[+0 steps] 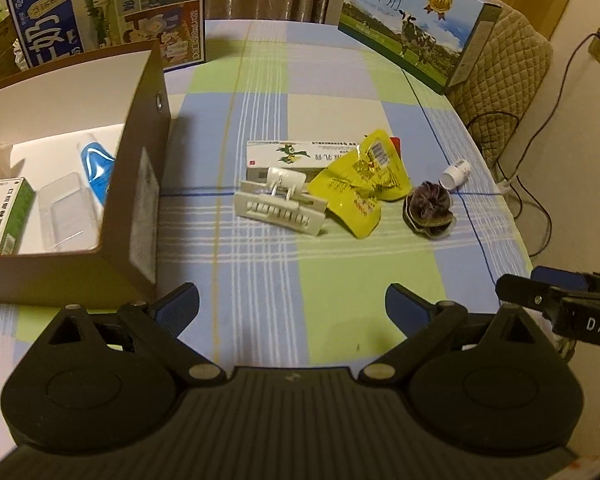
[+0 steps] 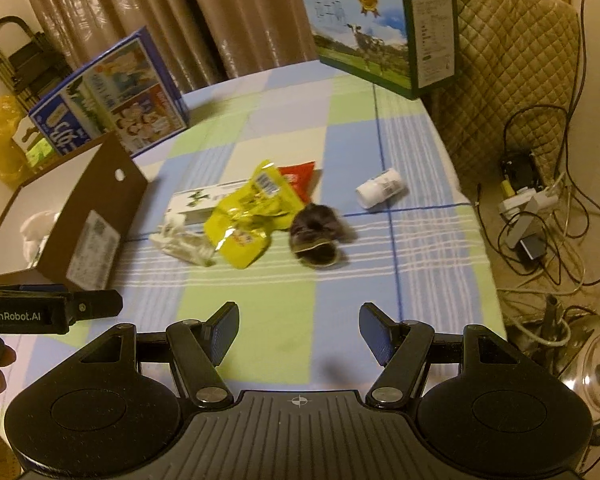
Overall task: Organize objects
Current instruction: 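Grasp the white plastic clip rack with left tool while right tool grasps brown dried mushroom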
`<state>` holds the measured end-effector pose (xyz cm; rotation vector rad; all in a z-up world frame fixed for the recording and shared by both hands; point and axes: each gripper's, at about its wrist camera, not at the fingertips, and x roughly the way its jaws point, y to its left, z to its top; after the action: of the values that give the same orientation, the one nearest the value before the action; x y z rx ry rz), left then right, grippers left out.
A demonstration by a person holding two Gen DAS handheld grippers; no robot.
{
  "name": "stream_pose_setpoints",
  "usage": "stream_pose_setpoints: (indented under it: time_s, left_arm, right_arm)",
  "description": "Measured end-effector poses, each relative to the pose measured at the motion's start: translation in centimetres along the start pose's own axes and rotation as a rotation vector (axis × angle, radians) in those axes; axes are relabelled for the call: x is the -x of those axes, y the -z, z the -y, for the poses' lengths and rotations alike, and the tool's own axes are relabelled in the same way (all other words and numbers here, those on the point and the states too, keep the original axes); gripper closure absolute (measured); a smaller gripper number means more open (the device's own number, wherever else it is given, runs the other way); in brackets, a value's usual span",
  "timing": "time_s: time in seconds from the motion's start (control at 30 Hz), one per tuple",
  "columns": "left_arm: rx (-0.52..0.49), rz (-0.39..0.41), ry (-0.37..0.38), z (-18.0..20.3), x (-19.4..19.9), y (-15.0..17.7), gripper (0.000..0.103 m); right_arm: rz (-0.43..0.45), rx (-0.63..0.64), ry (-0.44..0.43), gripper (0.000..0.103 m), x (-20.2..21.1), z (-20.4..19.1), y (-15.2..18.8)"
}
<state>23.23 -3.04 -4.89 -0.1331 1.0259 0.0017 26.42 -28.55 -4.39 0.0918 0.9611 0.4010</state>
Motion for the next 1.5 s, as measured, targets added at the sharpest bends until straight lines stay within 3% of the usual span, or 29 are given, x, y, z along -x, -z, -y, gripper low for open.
stream_pose_setpoints:
  time_s: [0.33,0.8,1.17,1.3,1.43,1.5]
  left_arm:
    - [0.026,0.029,-0.069,2.0,-4.2,-2.2,0.009]
    - [0.168,-0.003,-0.132,1.0,-10.1,-5.0,0.009]
    - [0.159,-0.037,-0.193,-0.6,-12.2,-5.4,0.011]
    - [0.144,-0.045,-0.187,-1.5,-11.3,-4.1,0.018]
    - [0.126,-0.044,-0.182,-2.1,-10.3,-3.1,0.032]
    - [0.093,-0.02,-0.197,-1.9,-10.0,-3.0,0.033]
  right_arm:
    - [-0.007,-0.024,0.034,0.039,-2.5,3.0,-1.8]
    - [-0.03,-0.08,0.057,0.039,-4.8,5.5,-3.1]
    - [-0.079,-0.096,0.05,0.039,-6.5,6.0,-2.7]
    - [-0.095,-0.099,0.046,0.039,-7.0,6.1,-2.6]
    - [-0.11,-0.096,0.045,0.039,-7.4,6.2,-2.4]
    - [-0.113,-0.095,0.043,0.039,-7.5,6.1,-2.4]
